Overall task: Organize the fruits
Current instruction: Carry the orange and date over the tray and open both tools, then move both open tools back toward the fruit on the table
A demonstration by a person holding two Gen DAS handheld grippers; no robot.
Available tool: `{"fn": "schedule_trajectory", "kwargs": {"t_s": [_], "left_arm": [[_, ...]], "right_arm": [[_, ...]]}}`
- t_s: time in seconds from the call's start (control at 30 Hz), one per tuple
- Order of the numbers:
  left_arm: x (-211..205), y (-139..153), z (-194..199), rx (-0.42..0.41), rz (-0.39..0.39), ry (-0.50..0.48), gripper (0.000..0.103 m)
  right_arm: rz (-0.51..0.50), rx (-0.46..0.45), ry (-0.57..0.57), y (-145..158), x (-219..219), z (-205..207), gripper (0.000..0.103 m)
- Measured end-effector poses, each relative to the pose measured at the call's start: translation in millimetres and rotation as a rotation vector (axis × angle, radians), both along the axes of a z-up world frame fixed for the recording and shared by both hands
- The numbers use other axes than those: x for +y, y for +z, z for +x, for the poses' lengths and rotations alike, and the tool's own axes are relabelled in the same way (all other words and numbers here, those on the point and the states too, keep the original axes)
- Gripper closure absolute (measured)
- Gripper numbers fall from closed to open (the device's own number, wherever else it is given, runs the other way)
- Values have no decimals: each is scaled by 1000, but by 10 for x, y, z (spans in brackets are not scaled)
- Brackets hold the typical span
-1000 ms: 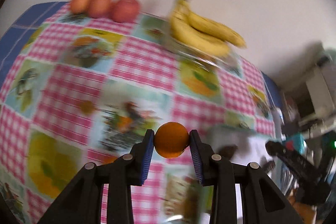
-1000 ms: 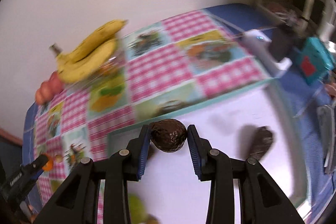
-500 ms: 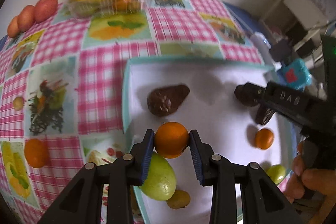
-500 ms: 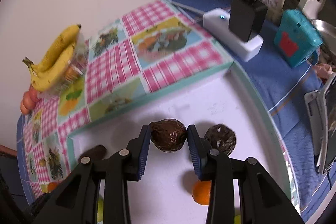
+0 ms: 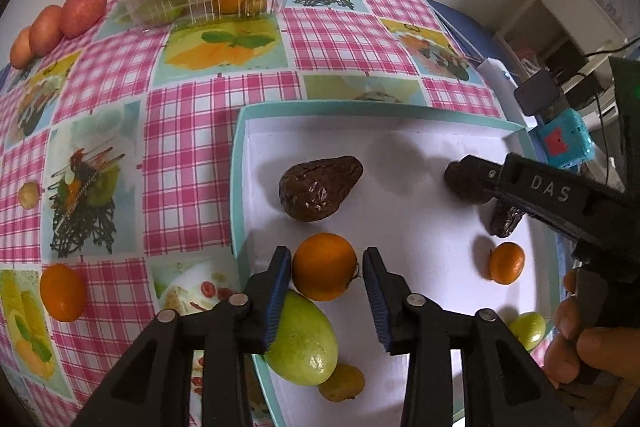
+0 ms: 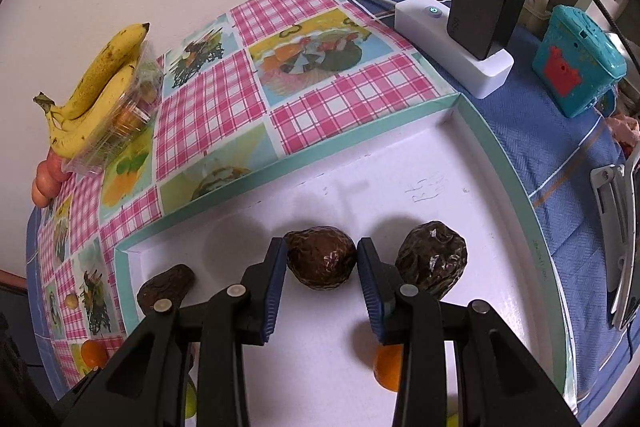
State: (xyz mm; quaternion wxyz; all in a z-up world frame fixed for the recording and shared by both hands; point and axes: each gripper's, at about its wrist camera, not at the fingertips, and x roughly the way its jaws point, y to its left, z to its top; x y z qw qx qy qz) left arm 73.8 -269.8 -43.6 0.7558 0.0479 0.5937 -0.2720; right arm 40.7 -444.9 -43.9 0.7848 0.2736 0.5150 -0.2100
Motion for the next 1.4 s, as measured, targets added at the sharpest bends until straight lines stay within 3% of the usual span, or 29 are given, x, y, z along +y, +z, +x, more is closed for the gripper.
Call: {"fn": "schedule_trajectory", "kwargs": {"t_s": [0.07,0.2,0.37,0.5,0.57,0.63,0.8,0.97,1.4], "left_arm": [[37,58,11,-5,-14,6,51],[143,169,63,-15,-33,23,49],[380,258,225,-39,-15,91,37],[704,276,400,-42,12,191,28],[923,280,479,-52,40,253,24],[1170,293,542,-68,66,320,20],[1706,317,636,-113,122,459,1],[2115,411,681,-191,198,533,0],[2788,598,727,-281,249,638,0]], "right_arm": [[-4,5,12,-2,7,23,65],[-27,9,24,34,41,33,63],[-36,-5,42,107,114,56,50],[-48,-16,62,164,201,91,34],[-47,-17,70,174,254,109,34],[-51,-15,79,174,317,130,21],[-68,-19,109,219,500,168,20],[-71,-35,142,288,759,197,14],[-79,-124,269,453,1609,274,13]]}}
